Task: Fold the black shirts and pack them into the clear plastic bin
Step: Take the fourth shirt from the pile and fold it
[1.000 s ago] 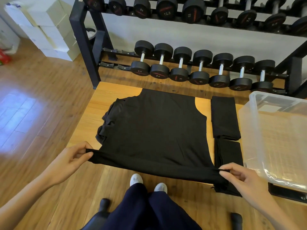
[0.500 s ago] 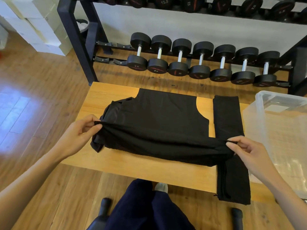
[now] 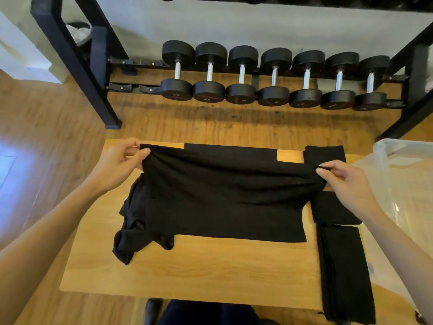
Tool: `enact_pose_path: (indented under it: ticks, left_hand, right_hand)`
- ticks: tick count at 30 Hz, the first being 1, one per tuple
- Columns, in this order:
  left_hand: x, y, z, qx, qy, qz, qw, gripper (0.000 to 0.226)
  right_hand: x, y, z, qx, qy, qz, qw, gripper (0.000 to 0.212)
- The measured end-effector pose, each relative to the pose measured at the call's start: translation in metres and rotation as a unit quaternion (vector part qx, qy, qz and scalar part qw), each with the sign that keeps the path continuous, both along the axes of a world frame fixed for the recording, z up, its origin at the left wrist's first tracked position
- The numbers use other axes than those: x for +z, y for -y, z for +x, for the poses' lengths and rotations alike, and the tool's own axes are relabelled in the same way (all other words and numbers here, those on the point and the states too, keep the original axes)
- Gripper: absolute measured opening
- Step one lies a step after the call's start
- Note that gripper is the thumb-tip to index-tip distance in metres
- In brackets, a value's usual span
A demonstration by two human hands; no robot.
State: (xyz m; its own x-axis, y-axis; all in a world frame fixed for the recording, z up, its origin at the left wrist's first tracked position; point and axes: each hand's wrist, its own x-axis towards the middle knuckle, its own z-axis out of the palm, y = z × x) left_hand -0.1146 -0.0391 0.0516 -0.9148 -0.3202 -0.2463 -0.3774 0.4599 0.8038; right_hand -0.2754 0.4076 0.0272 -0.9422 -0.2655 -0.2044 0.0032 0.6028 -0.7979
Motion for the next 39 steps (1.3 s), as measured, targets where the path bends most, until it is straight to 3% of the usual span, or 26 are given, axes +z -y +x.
enact_pose_path:
  ticks: [13,21,27,31,39]
  left_hand:
    - [-0.098,0.012,-0.069,0.096,0.063,0.046,0.992,0.029]
    - [-0.124,0.003,-0.068,0.130,0.096,-0.033,0.986,0.027]
    - [-0.114,-0.004,-0.055,0.152,0.055,-0.017,0.987,0.044]
    - [-0.094,-0.015,-0.025,0.141,0.024,-0.019,0.990,0.050]
    - [-0.078,-0.053,0.074,0.171,0.031,-0.042,0.984,0.043]
  right_hand:
    - [-0.078,0.042,-0.049,-0.068,-0.040,0.127,0.989,0.017]
    - [-0.093,0.059,-0.043,-0.076,-0.075,0.230,0.968,0.036]
    - [-0.089,0.058,-0.027,-0.067,-0.106,0.230,0.965,0.050]
    - [-0.078,0.043,0.004,-0.069,-0.108,0.197,0.972,0.043]
    - [-0.072,0.005,0.092,-0.107,-0.050,0.170,0.978,0.028]
